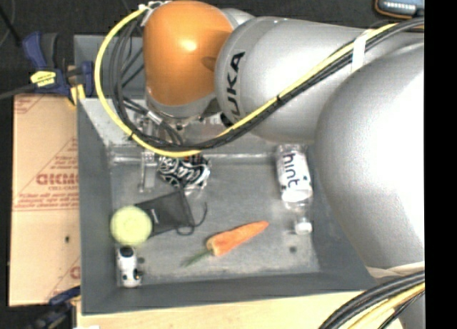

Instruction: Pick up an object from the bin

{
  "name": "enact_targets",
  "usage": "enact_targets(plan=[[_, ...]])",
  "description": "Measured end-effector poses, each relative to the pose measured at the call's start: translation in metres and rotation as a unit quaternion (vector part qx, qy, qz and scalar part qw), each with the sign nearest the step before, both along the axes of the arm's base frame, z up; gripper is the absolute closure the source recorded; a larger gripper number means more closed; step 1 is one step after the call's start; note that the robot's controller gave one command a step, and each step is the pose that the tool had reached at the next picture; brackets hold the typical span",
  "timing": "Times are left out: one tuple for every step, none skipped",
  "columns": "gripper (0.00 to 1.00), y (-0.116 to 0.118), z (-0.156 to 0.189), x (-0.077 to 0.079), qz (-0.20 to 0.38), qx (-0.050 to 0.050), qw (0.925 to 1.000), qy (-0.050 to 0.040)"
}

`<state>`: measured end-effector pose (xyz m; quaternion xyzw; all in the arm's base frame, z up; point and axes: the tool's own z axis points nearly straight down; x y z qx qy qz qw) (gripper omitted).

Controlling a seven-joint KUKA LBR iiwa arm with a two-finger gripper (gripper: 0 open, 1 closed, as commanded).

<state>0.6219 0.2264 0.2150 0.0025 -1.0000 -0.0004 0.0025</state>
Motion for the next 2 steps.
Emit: enact_targets(plan=[[0.0,-0.001,0.005,0.002,-0.002,0.001,1.0,-0.0041],[0.0,-0.017,-0.023,0.0,0.025,0.001,0.9997,-0.0056]])
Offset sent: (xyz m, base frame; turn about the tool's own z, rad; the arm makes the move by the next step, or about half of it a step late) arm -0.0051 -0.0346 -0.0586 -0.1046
